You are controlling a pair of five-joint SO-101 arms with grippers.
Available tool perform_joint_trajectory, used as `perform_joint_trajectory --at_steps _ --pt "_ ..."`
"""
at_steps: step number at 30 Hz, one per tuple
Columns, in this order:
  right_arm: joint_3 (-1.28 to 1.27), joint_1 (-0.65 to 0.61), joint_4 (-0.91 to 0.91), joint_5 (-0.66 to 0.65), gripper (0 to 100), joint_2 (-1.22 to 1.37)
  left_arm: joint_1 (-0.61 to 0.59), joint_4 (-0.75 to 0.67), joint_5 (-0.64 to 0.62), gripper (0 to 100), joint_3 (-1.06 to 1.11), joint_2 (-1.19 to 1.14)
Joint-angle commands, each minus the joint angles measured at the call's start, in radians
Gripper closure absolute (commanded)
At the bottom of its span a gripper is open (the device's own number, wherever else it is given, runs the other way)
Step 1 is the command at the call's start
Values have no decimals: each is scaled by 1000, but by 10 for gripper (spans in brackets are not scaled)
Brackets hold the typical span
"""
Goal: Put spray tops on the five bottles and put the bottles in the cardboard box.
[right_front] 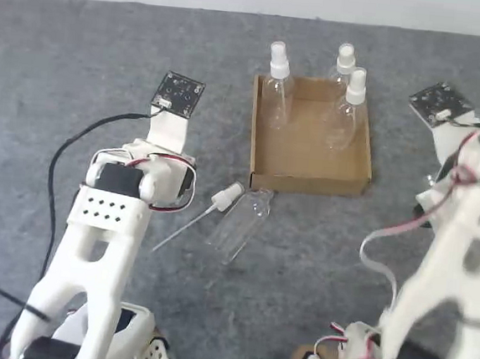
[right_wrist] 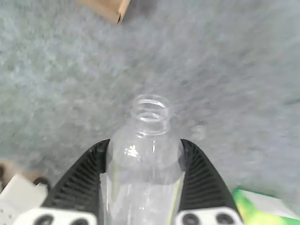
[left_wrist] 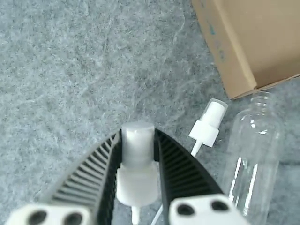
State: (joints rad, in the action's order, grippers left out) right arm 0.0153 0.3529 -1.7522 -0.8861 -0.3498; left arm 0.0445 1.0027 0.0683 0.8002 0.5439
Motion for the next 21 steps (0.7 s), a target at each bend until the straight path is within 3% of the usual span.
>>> perform_joint_trajectory --at_steps 1,13,21 --pt "35 -8 -47 46 989 -246 -6 -37 -8 988 -5 49" --pt "21 8 -48 55 989 -337 -5 -44 -8 988 7 49" --pt "21 113 -45 55 989 -335 -6 -92 -8 988 53 49"
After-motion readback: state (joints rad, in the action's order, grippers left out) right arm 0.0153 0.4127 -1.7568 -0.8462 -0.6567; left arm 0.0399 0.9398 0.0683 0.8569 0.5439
